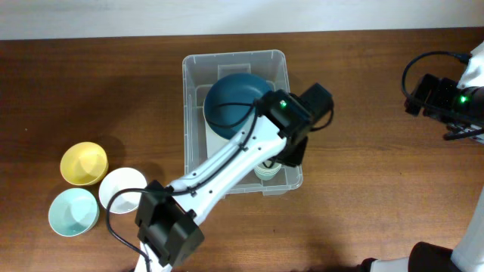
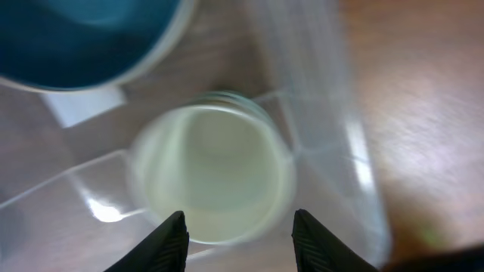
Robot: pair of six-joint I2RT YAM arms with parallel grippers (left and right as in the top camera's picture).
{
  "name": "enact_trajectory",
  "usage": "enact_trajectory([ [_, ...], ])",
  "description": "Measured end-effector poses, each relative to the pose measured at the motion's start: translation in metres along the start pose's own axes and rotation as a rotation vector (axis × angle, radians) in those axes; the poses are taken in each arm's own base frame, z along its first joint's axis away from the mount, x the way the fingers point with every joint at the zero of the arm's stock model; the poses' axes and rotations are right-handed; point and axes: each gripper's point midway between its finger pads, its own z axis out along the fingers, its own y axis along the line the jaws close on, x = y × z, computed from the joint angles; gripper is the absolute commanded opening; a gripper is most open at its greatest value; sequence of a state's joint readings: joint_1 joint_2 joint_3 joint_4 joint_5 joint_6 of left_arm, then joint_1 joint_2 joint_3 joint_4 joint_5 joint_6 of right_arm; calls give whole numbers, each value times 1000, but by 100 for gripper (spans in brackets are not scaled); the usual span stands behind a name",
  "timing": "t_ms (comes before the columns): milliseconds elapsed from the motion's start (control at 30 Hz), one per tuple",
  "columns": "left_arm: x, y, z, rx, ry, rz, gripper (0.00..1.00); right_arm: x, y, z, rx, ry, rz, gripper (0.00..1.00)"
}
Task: Pack container
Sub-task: 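Move the left gripper to the white bowl and grasp its rim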
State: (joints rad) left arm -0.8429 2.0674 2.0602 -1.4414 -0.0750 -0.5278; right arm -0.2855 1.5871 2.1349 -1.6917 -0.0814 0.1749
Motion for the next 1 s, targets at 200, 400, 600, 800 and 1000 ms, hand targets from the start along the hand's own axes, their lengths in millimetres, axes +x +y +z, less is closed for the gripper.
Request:
enact_trajectory([
  [200,-29,137,-33,-137,-72,-306,50,0,0,0,0,0,0,99],
  [400,39,303,-130,-295,-180,-769,59,0,0,0,0,0,0,99],
  [600,97,359,-117,-346,-101,-970,67,0,0,0,0,0,0,99],
  [800,101,347,-16,-247,54,-930,71,0,0,0,0,1,1,99],
  [1000,120,326,53,-148,135,-884,71,0,0,0,0,0,0,99],
])
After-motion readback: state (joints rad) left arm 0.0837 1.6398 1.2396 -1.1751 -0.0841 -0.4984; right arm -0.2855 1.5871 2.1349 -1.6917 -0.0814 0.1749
